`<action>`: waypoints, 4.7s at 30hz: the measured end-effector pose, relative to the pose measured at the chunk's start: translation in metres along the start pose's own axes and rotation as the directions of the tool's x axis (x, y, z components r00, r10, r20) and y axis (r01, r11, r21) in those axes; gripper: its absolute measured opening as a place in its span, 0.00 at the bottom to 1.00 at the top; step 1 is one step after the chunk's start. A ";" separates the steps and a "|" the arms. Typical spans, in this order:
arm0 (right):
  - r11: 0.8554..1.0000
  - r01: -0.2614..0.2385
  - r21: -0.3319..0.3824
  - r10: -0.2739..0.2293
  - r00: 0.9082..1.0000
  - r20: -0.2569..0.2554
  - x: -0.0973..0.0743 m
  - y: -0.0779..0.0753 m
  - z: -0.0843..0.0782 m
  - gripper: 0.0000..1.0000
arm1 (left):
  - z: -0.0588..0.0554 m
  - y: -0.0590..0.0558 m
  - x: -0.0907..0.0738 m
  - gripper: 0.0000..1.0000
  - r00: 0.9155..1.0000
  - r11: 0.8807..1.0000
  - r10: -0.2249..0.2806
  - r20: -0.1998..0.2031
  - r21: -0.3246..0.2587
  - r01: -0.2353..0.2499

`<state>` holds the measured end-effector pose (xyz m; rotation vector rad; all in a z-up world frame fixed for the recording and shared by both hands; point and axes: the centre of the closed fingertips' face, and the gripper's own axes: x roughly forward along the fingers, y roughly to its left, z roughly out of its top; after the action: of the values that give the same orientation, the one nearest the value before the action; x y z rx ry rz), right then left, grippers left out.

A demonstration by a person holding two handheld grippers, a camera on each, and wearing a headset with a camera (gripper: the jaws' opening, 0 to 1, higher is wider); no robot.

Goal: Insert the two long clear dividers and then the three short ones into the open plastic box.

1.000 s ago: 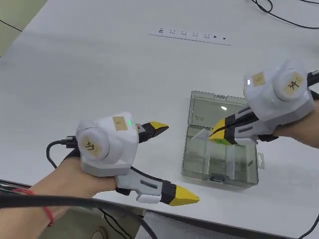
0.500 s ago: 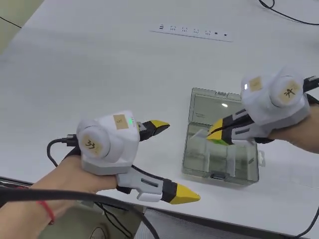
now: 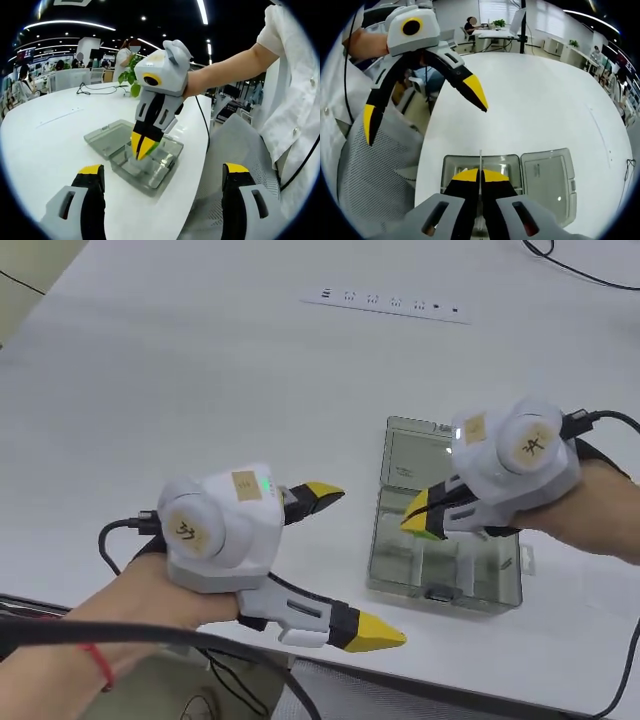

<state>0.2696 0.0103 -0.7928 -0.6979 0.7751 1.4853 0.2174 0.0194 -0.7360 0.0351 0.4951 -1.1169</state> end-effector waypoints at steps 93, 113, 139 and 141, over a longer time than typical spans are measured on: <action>0.979 0.131 0.157 -0.130 0.991 -0.013 -0.117 0.016 -0.078 0.59 | 0.006 -0.002 -0.009 1.00 0.999 0.999 -0.003 -0.032 0.044 0.005; 0.988 0.112 0.110 -0.080 0.962 -0.262 -0.112 0.016 -0.195 0.59 | 0.003 0.001 -0.008 1.00 0.999 1.000 -0.004 -0.041 0.029 0.005; 0.994 0.107 0.025 -0.090 0.924 -0.372 -0.101 0.008 -0.235 0.36 | 0.002 0.001 -0.010 1.00 0.999 1.000 -0.004 -0.039 0.018 0.005; 0.994 0.107 0.022 -0.091 0.923 -0.373 -0.101 0.008 -0.235 0.33 | 0.002 0.001 -0.010 1.00 0.999 1.000 -0.004 -0.040 0.018 0.004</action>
<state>0.2624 -0.2389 -0.8490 -0.9896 1.0401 1.2546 0.2156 0.0278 -0.7299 0.0722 0.5206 -1.1265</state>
